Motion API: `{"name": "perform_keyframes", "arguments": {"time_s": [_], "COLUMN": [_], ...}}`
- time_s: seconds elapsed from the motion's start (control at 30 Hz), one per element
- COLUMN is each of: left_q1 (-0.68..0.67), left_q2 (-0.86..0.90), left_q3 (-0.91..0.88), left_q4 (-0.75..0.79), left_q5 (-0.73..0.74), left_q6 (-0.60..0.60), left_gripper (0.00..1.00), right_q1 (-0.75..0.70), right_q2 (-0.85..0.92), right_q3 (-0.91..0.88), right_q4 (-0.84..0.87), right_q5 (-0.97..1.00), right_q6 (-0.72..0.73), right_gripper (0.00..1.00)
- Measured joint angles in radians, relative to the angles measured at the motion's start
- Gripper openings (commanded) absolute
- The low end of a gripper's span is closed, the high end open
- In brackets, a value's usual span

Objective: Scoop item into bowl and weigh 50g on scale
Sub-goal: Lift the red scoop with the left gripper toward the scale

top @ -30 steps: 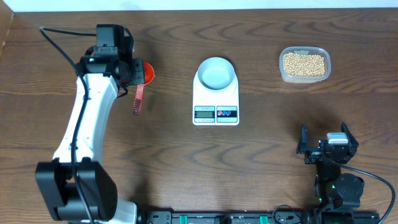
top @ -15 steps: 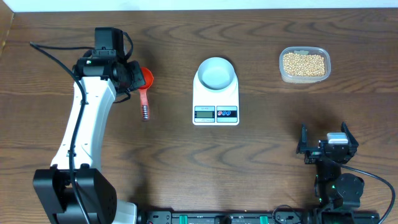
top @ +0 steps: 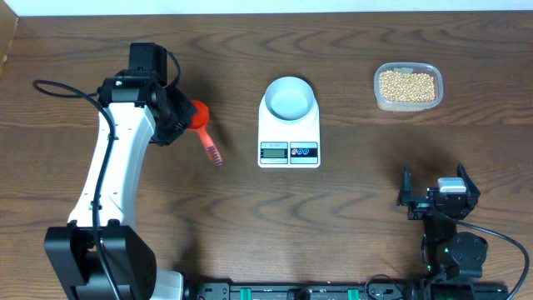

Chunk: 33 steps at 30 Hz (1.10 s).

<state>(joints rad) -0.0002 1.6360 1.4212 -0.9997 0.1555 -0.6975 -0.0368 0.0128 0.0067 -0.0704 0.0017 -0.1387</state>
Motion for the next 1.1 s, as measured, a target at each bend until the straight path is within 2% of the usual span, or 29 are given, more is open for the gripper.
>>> {"name": "perform_keyframes", "arguments": {"time_s": [0.17, 0.27, 0.5, 0.73, 1.1], "left_q1": [0.000, 0.000, 0.000, 0.000, 0.000], "left_q2": [0.000, 0.000, 0.000, 0.000, 0.000], "left_q3": [0.000, 0.000, 0.000, 0.000, 0.000], "left_q4": [-0.019, -0.064, -0.095, -0.100, -0.120], "left_q5": [0.182, 0.260, 0.343, 0.425, 0.449], "left_q6": [-0.027, -0.090, -0.196, -0.233, -0.268], "left_gripper": [0.07, 0.07, 0.07, 0.07, 0.07], "right_q1": [0.000, 0.000, 0.000, 0.000, 0.000], "right_q2": [0.000, 0.000, 0.000, 0.000, 0.000], "right_q3": [0.000, 0.000, 0.000, 0.000, 0.000], "right_q4": [0.000, 0.000, 0.000, 0.000, 0.000], "right_q5": [0.000, 0.000, 0.000, 0.000, 0.000], "right_q6": [0.000, 0.000, 0.000, 0.000, 0.000], "right_gripper": [0.99, 0.99, 0.99, 0.99, 0.99]}}
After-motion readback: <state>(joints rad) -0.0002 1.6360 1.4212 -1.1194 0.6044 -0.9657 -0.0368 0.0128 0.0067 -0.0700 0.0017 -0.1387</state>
